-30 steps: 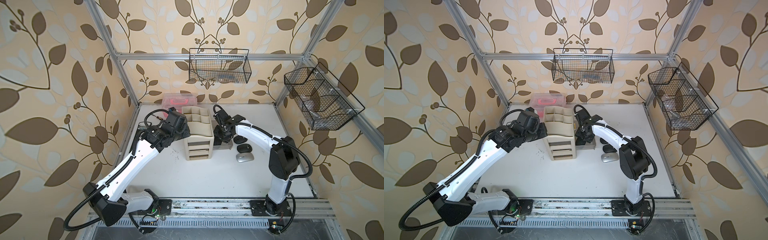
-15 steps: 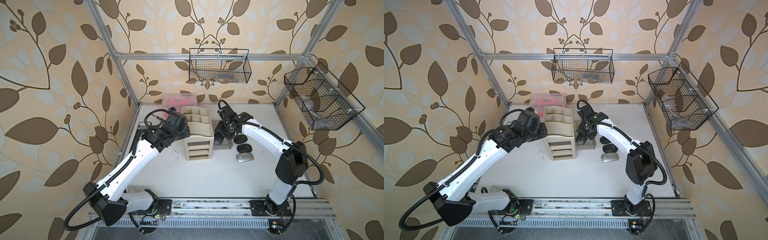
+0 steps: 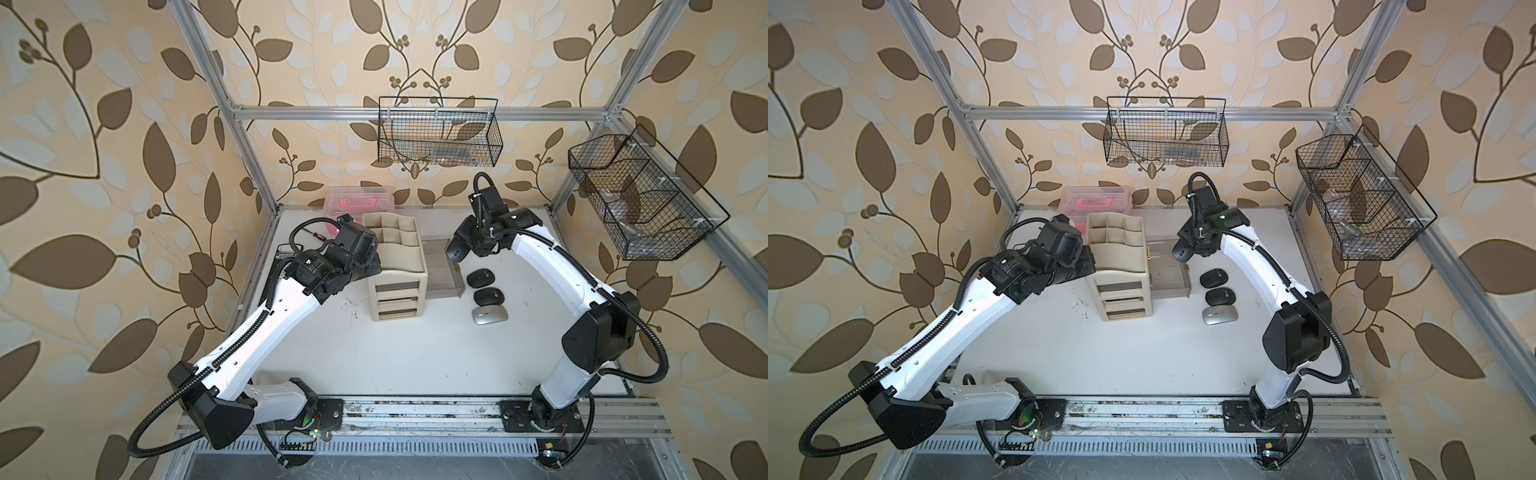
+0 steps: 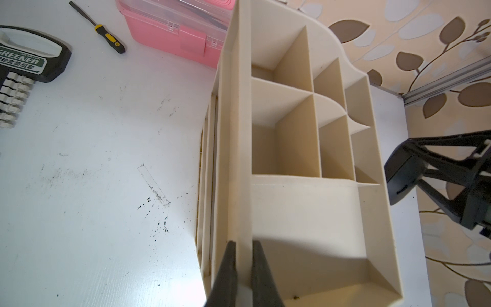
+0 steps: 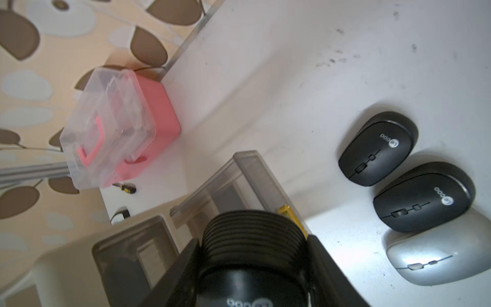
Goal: Take the mice out of the drawer
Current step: Pick up the mouse from the drawer, then place the mouse at the center of the board.
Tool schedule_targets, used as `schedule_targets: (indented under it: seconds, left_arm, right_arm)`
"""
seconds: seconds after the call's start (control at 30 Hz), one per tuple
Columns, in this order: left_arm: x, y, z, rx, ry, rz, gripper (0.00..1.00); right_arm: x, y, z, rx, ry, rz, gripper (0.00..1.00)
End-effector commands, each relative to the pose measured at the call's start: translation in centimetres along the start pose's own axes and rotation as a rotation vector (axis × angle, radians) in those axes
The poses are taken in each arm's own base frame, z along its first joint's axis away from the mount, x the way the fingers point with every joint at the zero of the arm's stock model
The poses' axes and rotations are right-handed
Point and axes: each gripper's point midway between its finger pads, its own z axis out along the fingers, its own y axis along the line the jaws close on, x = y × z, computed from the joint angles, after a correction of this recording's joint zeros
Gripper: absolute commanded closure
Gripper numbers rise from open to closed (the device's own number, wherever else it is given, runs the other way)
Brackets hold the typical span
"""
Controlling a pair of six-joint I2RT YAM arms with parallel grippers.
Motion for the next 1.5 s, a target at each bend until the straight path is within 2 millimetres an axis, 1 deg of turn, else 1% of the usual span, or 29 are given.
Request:
schedule_targets:
  seconds: [0.0,0.13,0.23,0.4,0.57,0.67,0.77,0.93,1.0,1.07,1.17,1.23,1.27,1.33,1.4,1.43,1.47]
  left_arm:
    - [-1.7,0.4,-1.4,-0.015,-0.084,-0.016,1.0]
    - [-1.6,-0.1,-2.0,0.029,-0.08,-0.025,1.0]
    - [-1.3,0.0,-2.1,0.034,-0.073,-0.028,1.0]
    - [-1.1,-0.1,-2.3,0.058,-0.067,-0.036,1.0]
    - [-0.7,-0.5,-2.3,0.08,-0.05,-0.043,1.0]
    - [-0.4,-0.9,-2.2,0.108,-0.036,-0.05,1.0]
    - [-0.4,-1.0,-2.3,0.12,-0.041,-0.053,1.0]
    - [-0.5,-1.2,-2.3,0.127,-0.041,-0.052,1.0]
    - [-0.4,-1.2,-2.2,0.126,-0.039,-0.051,1.0]
    - [-0.4,-1.2,-2.1,0.125,-0.038,-0.049,1.0]
    - [-0.6,-1.3,-2.2,0.126,-0.041,-0.049,1.0]
    - [-0.6,-1.6,-2.3,0.14,-0.039,-0.047,1.0]
    - [-0.6,-1.7,-2.4,0.147,-0.04,-0.045,1.0]
    - [-0.6,-1.7,-2.4,0.149,-0.042,-0.045,1.0]
    - [-0.5,-1.6,-2.4,0.145,-0.04,-0.037,1.0]
    - [-0.5,-1.5,-2.4,0.145,-0.04,-0.031,1.0]
    - [-0.4,-1.4,-2.4,0.143,-0.038,-0.024,1.0]
  right_arm:
    - [-2.0,-0.8,1.0,0.017,-0.018,0.083,0.44]
    - [-3.7,-3.2,4.0,0.089,-0.045,0.185,0.43]
    - [-4.2,-4.6,6.6,0.127,-0.042,0.273,0.43]
    - [-4.4,-6.8,10.9,0.201,-0.046,0.398,0.43]
    - [-3.8,-9.2,14.8,0.282,-0.026,0.463,0.43]
    - [-4.0,-10.5,15.6,0.341,-0.041,0.454,0.43]
    - [-3.8,-11.4,16.7,0.363,-0.029,0.462,0.43]
    - [-3.7,-13.0,17.4,0.41,-0.023,0.475,0.41]
    - [-3.7,-13.3,17.7,0.412,-0.023,0.478,0.39]
    - [-3.9,-13.2,17.7,0.412,-0.027,0.474,0.35]
    - [-4.7,-12.2,17.3,0.392,-0.031,0.46,0.29]
    - [-5.6,-11.1,16.4,0.371,-0.043,0.434,0.24]
    - [-6.1,-10.5,15.7,0.361,-0.049,0.411,0.21]
    - [-6.6,-9.5,14.1,0.342,-0.056,0.357,0.19]
    - [-6.7,-8.8,12.4,0.307,-0.068,0.306,0.19]
    - [-6.8,-7.9,11.4,0.261,-0.074,0.266,0.19]
    - [-6.4,-7.6,10.6,0.243,-0.071,0.224,0.19]
